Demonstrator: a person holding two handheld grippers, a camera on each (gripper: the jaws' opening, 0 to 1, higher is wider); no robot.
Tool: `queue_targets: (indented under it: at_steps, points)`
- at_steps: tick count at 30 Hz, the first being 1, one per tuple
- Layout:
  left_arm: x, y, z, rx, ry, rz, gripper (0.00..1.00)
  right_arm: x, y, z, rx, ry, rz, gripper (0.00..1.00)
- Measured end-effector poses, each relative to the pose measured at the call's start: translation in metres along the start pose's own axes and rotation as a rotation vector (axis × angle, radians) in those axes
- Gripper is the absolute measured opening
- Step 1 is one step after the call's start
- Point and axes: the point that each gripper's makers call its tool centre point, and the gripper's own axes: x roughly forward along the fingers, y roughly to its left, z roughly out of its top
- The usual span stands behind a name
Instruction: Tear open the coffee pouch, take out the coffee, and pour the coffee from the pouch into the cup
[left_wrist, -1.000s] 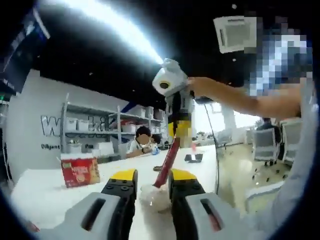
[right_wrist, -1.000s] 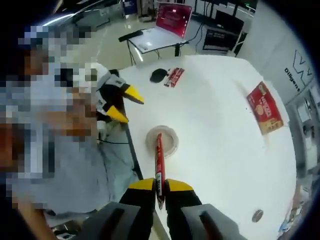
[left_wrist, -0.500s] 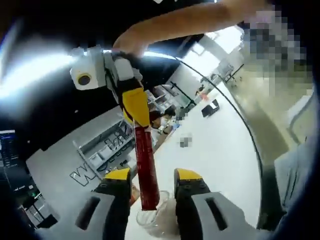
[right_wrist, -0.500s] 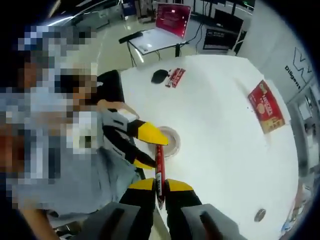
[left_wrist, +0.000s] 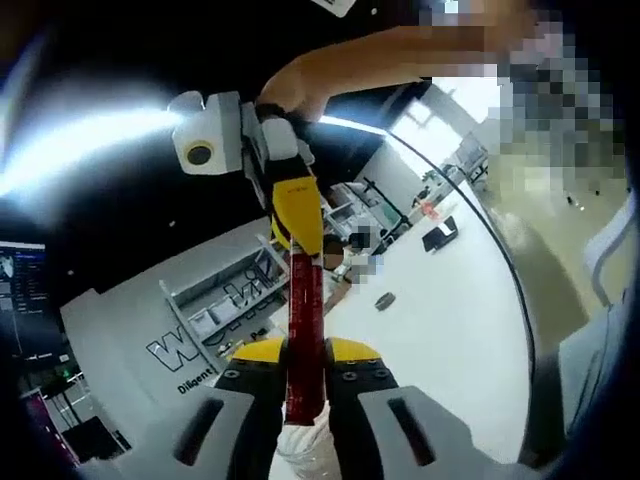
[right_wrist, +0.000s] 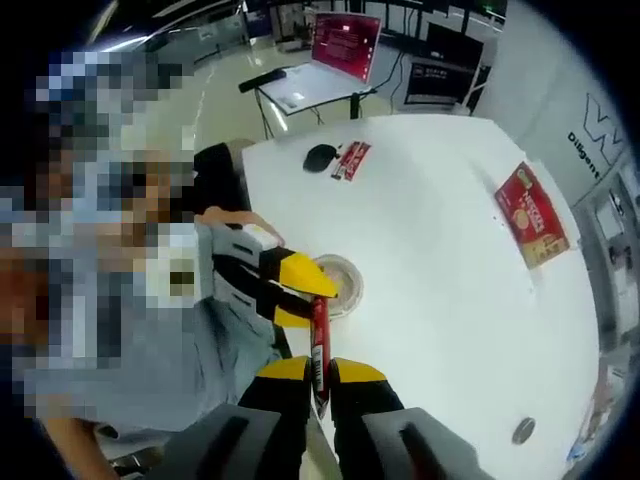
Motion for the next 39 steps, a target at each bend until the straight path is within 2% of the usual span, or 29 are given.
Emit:
queue_targets:
  at_steps: [5,10,18,22,28,33,39]
  points:
    - [0.0003,0.0035,0.0007,0.005,-0.010,0.011,0.16,-0.0021,-0.0007,0.0013,-0.015,-0.019,-0.002,0.09]
    - [0.0010,0.0028,0.0001,-0.029,-0.033,0.004,0.14,-0.0012,0.0031,0.0005,-0.019,-0.034,0.011,0.09]
    - [0.0015,-0.0008,0.0069,-0.020,-0.045,-0.007,0.18,-0.0013,-0.0016,0.0017,0.017,-0.025,0.020,0.08]
    - [0.0022,-0.0024,0.0067,-0.027,-0.047,-0.012,0.19,-0.0001,-0.0015,0.0023,0.014,-0.018,0.019,0.08]
    - [0.0031,-0.0024,0.0046,-0.017,-0.047,-0.012,0.25,-0.0007,-0.0034,0.0023,0.016,-0.008,0.014,0.08]
    - [0.0029,0.0018,0.0035,-0.024,-0.047,0.004,0.17,0.0028,0.0022,0.0038,0.017,0.000,0.017,0.08]
    - [0.0030,0.0010,0.0013,-0.026,-0.043,-0.002,0.16,0.0045,0.0012,0.0046,0.017,0.022,0.018,0.08]
